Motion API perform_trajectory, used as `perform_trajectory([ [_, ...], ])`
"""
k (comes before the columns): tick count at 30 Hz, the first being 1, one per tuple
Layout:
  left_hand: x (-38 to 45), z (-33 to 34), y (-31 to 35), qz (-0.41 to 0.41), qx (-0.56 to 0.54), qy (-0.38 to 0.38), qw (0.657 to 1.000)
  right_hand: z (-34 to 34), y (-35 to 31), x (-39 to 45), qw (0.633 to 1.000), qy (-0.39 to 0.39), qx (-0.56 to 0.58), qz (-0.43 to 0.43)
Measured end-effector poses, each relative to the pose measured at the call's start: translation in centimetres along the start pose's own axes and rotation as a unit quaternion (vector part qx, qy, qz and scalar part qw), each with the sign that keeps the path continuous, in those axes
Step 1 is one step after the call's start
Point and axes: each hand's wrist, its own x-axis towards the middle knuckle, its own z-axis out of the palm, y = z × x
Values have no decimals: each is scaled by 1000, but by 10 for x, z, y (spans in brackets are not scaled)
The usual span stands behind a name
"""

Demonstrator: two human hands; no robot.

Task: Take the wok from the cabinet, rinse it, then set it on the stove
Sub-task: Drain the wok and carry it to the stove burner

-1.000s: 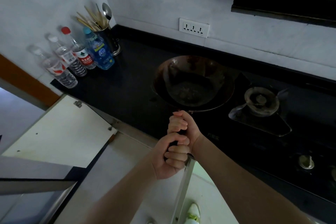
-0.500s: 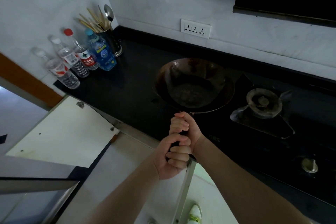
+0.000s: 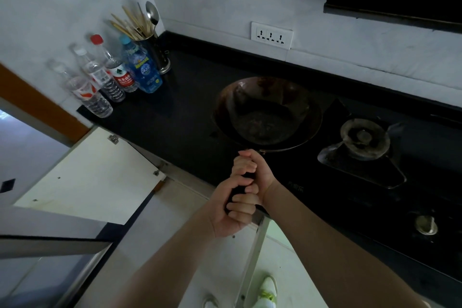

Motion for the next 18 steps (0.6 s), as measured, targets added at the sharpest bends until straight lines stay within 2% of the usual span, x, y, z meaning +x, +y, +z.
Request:
perform_trajectory([
  [5, -11, 1, 6, -20, 132, 106, 985, -5, 1, -1, 995, 70, -75, -21],
  [8, -20, 4, 12, -55, 190, 189, 962, -4, 1, 0, 980, 137, -145, -5],
  [11, -26, 2, 13, -40, 253, 280, 925, -5, 4, -1, 964, 174, -201, 20],
  [13, -28, -6, 12, -3, 294, 315, 903, -12, 9, 1, 948, 172, -267, 22],
  [15, -30, -16, 12, 33, 306, 324, 895, -21, 16, 10, 926, 194, -323, 9],
  [18, -31, -24, 8, 68, 318, 340, 882, -27, 28, 21, 870, 254, -422, -17],
])
